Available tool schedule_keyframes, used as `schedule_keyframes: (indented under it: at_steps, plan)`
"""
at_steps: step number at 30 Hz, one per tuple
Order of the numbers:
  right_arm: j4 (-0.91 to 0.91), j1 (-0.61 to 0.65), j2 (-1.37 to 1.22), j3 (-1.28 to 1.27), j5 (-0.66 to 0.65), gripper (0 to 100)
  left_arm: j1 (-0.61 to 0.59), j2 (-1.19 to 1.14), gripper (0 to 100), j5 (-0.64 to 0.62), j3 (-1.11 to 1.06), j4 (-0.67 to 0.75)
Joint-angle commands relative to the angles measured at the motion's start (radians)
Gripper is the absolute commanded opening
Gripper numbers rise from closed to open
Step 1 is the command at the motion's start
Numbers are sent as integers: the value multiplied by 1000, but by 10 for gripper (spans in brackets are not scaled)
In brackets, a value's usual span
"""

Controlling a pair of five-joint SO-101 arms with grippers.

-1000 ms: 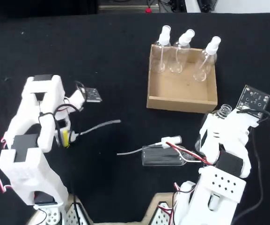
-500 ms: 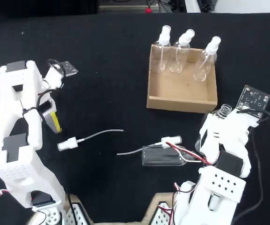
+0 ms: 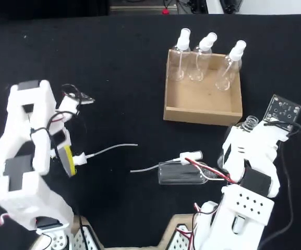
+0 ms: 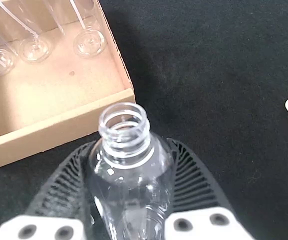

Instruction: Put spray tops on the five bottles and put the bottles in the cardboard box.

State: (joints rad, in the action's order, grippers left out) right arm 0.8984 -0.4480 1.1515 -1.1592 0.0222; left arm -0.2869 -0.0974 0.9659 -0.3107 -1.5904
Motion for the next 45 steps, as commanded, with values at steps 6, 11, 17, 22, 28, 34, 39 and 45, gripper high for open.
schedule_keyframes:
  at_steps: [6,11,17,22,28,34,39,45]
  plan:
    - [-29,-11,24,-8,2,18,-12,273,273,-110,-352,519]
    - [-29,-11,24,-10,2,18,-12,321,273,-117,-427,660]
    - [-29,-11,24,-10,2,18,-28,321,273,-244,-427,842]
    - [-29,-11,25,-10,2,18,21,318,273,-454,-430,957]
    - [-29,-11,25,-8,2,18,139,330,273,-667,-400,933]
    - [-29,-11,25,-10,2,18,125,319,274,-804,-186,595]
    - [-46,-11,22,-13,2,18,165,319,277,-993,-81,390]
    - [-48,-11,21,-13,2,18,294,319,278,-1384,-117,365]
